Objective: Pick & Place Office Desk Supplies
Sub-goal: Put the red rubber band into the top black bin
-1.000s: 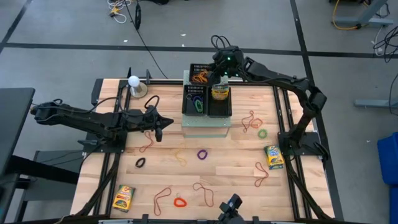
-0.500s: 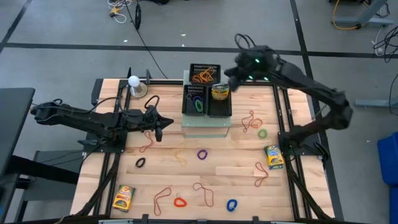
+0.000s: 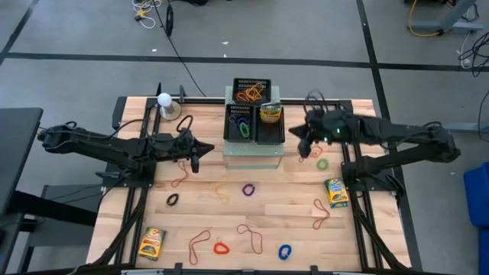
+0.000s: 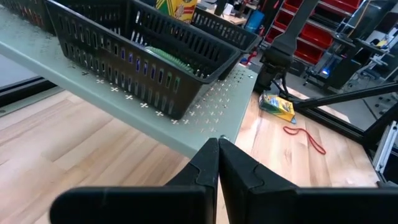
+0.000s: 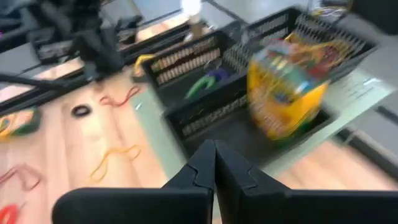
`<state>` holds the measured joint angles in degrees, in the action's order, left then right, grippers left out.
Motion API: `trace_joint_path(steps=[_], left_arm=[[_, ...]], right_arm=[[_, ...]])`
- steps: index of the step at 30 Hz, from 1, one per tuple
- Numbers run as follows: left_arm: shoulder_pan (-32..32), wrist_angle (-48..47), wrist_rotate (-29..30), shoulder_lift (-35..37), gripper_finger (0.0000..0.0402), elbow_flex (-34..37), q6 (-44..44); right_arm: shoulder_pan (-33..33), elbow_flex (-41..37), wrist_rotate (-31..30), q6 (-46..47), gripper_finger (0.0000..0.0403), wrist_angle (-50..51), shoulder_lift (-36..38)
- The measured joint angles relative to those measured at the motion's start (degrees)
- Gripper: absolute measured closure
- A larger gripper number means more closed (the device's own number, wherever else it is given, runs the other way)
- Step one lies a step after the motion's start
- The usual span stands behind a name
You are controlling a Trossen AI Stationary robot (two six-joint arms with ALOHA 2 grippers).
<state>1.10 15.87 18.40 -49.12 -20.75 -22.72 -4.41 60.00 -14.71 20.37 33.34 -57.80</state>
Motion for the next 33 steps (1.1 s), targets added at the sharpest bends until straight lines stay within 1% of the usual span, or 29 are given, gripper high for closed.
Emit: trace_joint_path(steps=[4,7,9,14,16,19,22,26,29,33], left_arm=[[-0.1,2.0,0.3,0.0,0.0385,0.0,0.7],[-0.1,2.8,1.0,0.0,0.0385,0.0,1.0],[-0.1,2.7,1.1,0.0,0.0385,0.0,-1.0],[0.1,3.9,1.1,-0.3,0.0389,0.0,-5.2],[0.0,4.7,1.0,-0.3,0.0391,0.0,-7.2],[0.1,4.5,-0.1,-0.7,0.039,0.0,-9.2],[1.0,4.3,-2.8,-1.0,0.0392,0.0,-8.2],[3.7,4.3,-3.5,-1.0,0.0396,0.0,-4.2],[5.4,3.8,-3.4,-1.0,0.0394,0.0,-4.4],[7.1,1.7,-3.4,-1.9,0.0394,0.0,-5.8]], right_arm=[[5.1,-7.0,-2.5,3.0,0.0399,-2.8,3.0],[8.2,-9.9,-5.0,5.5,0.0394,-2.6,3.5],[10.0,-10.9,-6.4,6.9,0.0392,-2.6,3.5],[13.2,-11.8,-9.1,7.5,0.0391,-2.7,3.5],[13.7,-12.6,-10.4,7.5,0.039,-2.7,3.5],[13.7,-13.6,-10.6,7.6,0.039,-2.9,3.5],[13.9,-13.7,-10.6,8.5,0.039,-3.7,3.5],[16.5,-13.6,-10.8,8.4,0.039,-1.6,3.6],[19.0,-13.6,-11.6,8.3,0.039,1.4,3.6],[21.5,-13.6,-11.8,7.6,0.039,2.4,3.6]])
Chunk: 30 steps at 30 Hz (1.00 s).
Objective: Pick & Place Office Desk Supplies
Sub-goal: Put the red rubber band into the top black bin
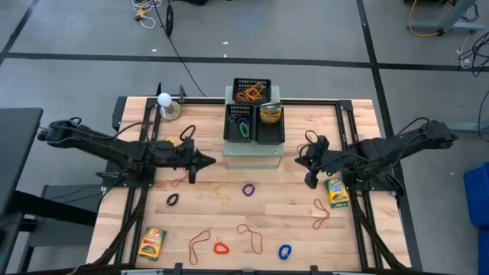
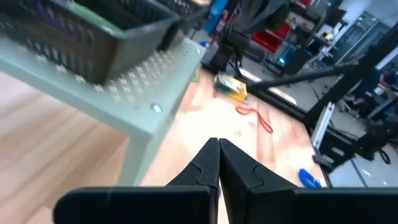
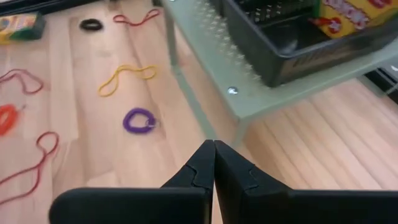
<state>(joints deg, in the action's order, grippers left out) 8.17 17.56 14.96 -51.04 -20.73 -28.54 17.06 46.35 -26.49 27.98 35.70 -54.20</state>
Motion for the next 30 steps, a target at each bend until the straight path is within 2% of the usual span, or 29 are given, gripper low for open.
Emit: trace_joint_path(steps=[2,5,9,13,17,22,30], left_arm=[[0.7,-0.3,0.0,-0.4,0.0394,0.0,-0.6],[1.7,-1.4,0.0,-0.6,0.0393,0.0,-0.6],[2.8,-2.4,-0.8,-0.6,0.0393,-0.3,-1.1],[4.1,-11.0,-2.3,-0.7,0.0393,-3.7,-1.9],[5.1,-21.2,-2.6,-1.6,0.0393,-7.6,-2.4],[6.5,-30.2,-2.6,-2.9,0.0393,-10.9,-5.7],[8.1,-34.7,-2.3,-4.6,0.0393,-12.4,-9.5]], right_arm=[[0.8,-0.1,0.0,-0.7,0.0393,0.1,0.6],[1.1,-3.6,1.9,-3.9,0.0398,-5.7,2.8],[-0.7,-11.1,9.6,-6.1,0.04,-18.2,7.4],[-3.5,-17.6,15.4,-7.6,0.04,-27.8,12.0],[-5.9,-21.7,15.8,-7.3,0.0393,-28.2,15.6],[-7.1,-23.3,15.6,-7.6,0.0381,-28.2,18.1],[-7.4,-23.3,13.2,-8.4,0.0379,-28.1,18.2]])
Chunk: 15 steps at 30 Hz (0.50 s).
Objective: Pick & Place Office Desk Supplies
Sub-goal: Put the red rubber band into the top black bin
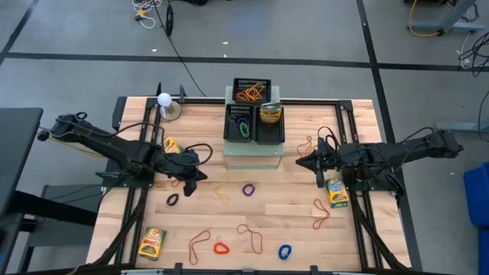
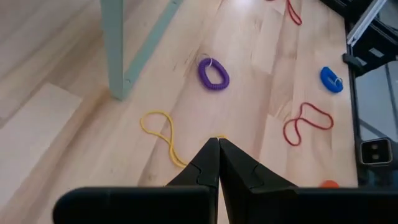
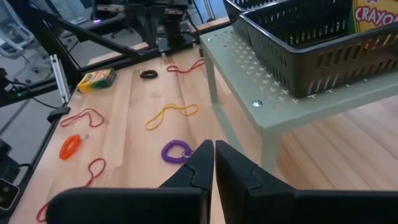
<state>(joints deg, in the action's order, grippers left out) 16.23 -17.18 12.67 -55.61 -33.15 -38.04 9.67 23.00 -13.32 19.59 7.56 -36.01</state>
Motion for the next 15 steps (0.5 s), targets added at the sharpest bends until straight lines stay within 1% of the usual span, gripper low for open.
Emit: trace_joint_path(steps=[6,9,11,14,15], left_arm=[[0.0,-1.8,-5.2,0.1,0.0393,-0.1,-2.9],[0.0,-1.7,-7.2,0.0,0.0393,-0.1,-2.7],[-0.1,-2.3,-9.6,-0.2,0.0393,-0.1,-3.4],[0.3,-4.7,-15.5,-0.2,0.0393,-0.1,-10.0],[0.9,-6.3,-16.0,-0.2,0.0393,-0.1,-12.8]], right_arm=[[0.0,0.0,0.0,0.0,0.0378,-0.1,0.0],[0.0,0.0,0.0,0.0,0.0378,-0.1,0.0],[0.0,0.0,0.0,0.0,0.0378,-0.1,0.0],[0.0,0.0,0.0,0.0,0.0378,-0.1,0.0],[0.0,0.0,0.0,0.0,0.0378,-0.1,0.0]])
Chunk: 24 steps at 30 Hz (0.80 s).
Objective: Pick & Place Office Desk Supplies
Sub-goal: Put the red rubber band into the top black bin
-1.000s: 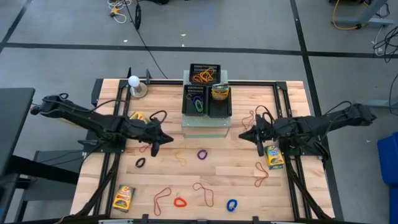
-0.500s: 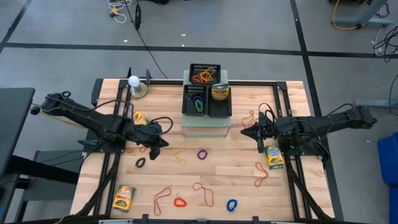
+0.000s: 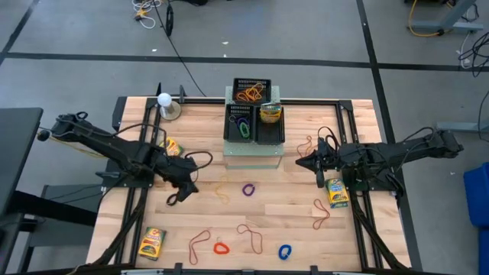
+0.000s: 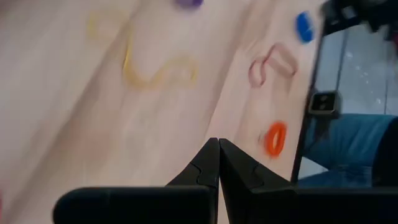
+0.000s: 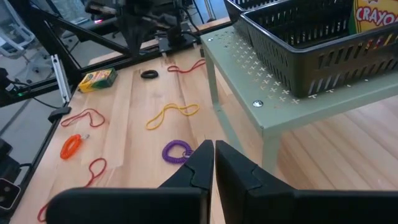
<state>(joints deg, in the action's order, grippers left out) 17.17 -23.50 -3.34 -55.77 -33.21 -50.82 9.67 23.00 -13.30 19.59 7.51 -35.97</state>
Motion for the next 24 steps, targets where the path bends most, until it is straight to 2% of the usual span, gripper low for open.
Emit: trace_joint_path(steps=[8,11,14,20,24], left_arm=[[8.3,-7.3,1.8,-1.0,0.0389,0.0,-17.9],[11.4,-8.1,0.8,-2.5,0.0374,0.0,-19.0],[14.0,-8.1,-2.8,-4.4,0.0372,0.0,-19.5],[20.7,-11.2,3.4,-6.1,0.0396,0.0,-28.2],[21.9,-11.3,-0.7,-7.1,0.0367,0.0,-32.0]], right_arm=[[0.0,0.0,0.0,0.0,0.0378,0.0,0.0],[0.0,0.0,0.0,0.0,0.0378,0.0,0.0],[0.0,0.0,0.0,0.0,0.0378,0.0,0.0],[0.0,0.0,0.0,0.0,0.0378,0.0,0.0],[0.0,0.0,0.0,0.0,0.0378,0.0,0.0]])
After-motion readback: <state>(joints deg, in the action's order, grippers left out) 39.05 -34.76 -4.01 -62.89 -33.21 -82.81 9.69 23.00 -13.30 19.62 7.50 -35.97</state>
